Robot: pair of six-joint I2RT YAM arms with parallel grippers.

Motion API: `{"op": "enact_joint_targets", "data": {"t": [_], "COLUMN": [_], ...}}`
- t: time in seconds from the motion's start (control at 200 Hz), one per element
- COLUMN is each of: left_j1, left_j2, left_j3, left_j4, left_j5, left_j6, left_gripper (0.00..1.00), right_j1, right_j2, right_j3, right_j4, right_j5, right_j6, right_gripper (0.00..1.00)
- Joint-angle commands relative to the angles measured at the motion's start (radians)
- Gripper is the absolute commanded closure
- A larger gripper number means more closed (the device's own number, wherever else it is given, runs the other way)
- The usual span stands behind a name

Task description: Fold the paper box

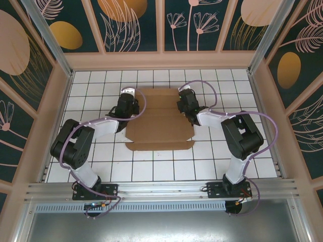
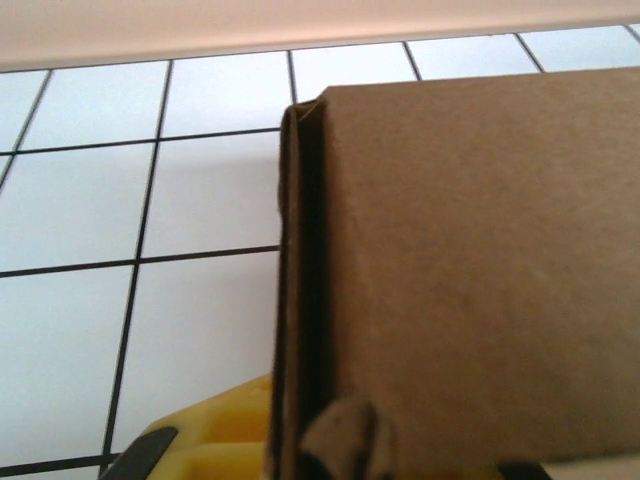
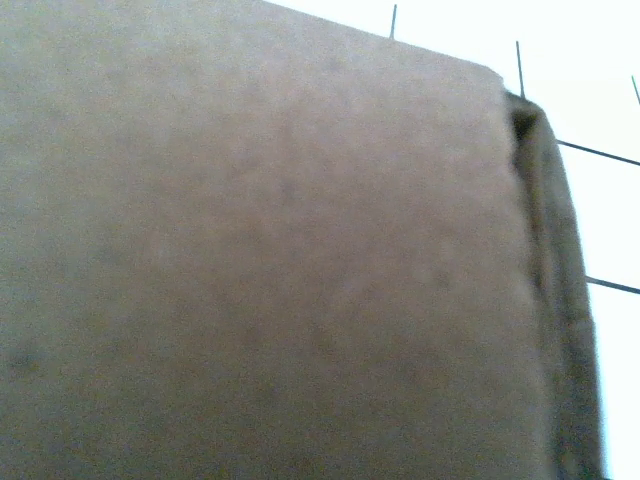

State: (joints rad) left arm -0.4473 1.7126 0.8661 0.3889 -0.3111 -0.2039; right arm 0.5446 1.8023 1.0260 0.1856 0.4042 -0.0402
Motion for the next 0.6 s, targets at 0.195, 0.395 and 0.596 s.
{"op": "enact_joint_targets", "data": {"t": [0.195,0.395,0.596], "left_j1": [-0.003,-0.004,-0.004], "left_j2": [0.077,0.075,0.014], "left_j3": [0.091,0.058,-0.053], "left_j4": [-0.191,-0.123,0.017], "left_j5": [-0.269,-0.14,0.011], "left_j6": [-0.121,-0.142,-0.162], "left_gripper": [0.95,0.79,0.53], "right_j1": [-0.003,-0.003,-0.003], "right_j2": [0.014,0.024,0.015], "right_j3": [0.013,0.008,-0.044], "right_j4": [-0.142,-0.135,-0.061], "right_j5": [0.202,0.161,0.153], "right_j6": [0.014,0.02,0.013], "right_gripper": [1.0,1.0,1.0]}}
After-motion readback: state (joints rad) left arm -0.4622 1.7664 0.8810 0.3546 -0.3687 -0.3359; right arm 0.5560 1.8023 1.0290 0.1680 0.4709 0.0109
